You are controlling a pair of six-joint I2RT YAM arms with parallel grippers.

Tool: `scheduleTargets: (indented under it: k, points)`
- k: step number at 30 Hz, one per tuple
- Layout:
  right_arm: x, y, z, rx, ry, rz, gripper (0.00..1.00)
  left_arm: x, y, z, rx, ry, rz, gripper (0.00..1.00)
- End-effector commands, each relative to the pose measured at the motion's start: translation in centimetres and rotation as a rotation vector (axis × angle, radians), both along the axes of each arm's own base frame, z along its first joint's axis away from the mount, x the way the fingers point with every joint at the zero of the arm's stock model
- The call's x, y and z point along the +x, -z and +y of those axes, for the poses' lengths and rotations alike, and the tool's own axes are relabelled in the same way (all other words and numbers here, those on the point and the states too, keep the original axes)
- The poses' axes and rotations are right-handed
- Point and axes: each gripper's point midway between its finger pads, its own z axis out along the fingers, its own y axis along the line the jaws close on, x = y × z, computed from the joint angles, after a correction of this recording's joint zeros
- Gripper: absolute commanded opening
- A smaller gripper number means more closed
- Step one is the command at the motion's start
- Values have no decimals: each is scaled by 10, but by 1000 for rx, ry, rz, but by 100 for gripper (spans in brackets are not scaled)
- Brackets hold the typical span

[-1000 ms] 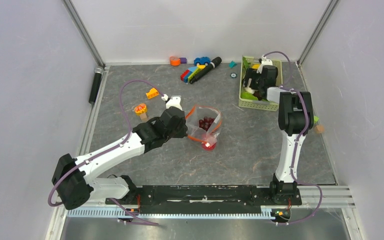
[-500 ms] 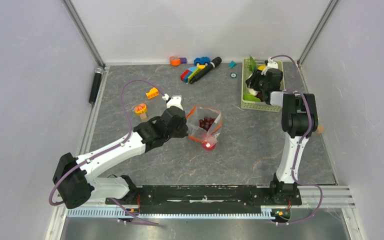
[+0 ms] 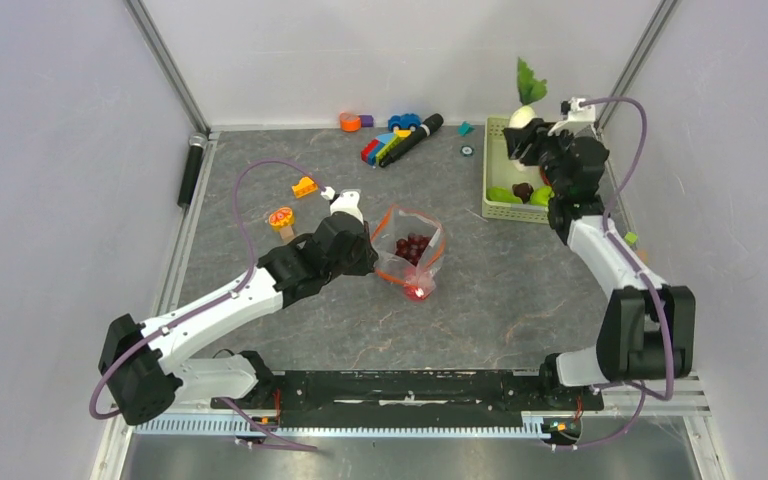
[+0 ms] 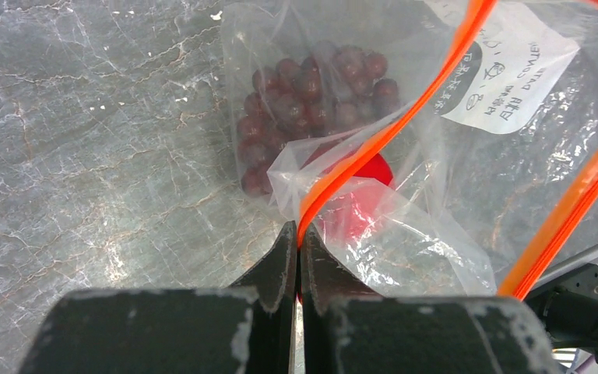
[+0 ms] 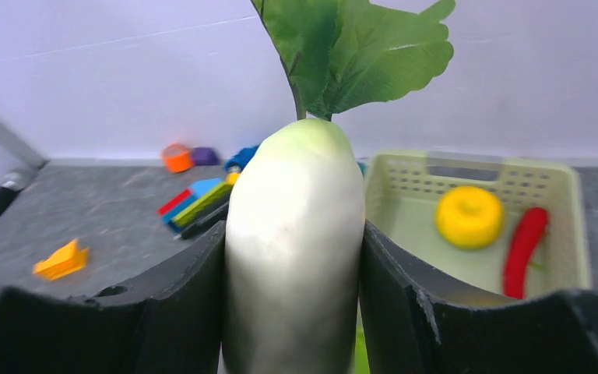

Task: Place the food in the zip-top bag and seal the zipper
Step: Place the fake vegetable in the zipper food storage bag.

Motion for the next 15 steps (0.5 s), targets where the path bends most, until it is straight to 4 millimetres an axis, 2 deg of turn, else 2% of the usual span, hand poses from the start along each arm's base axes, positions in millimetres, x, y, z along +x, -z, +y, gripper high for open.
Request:
scheduleTargets:
  k: [1, 4, 7, 12, 15]
  points:
    - [-43, -10, 59, 22, -201, -50, 18, 3, -16, -1, -38, 17, -52, 2]
    - [-91, -28, 119, 4, -395, -133, 18, 2, -16, -3, -42, 22, -48, 2]
    - [-146, -47, 169, -11, -557, -227, 18, 1, -16, -4, -45, 32, -46, 2]
    - [-222, -67, 223, -24, -776, -399, 18, 0, -17, -5, -59, 41, -54, 2]
    - [-252, -61, 252, -30, -899, -418, 18, -2, -17, -8, -72, 54, -46, 2]
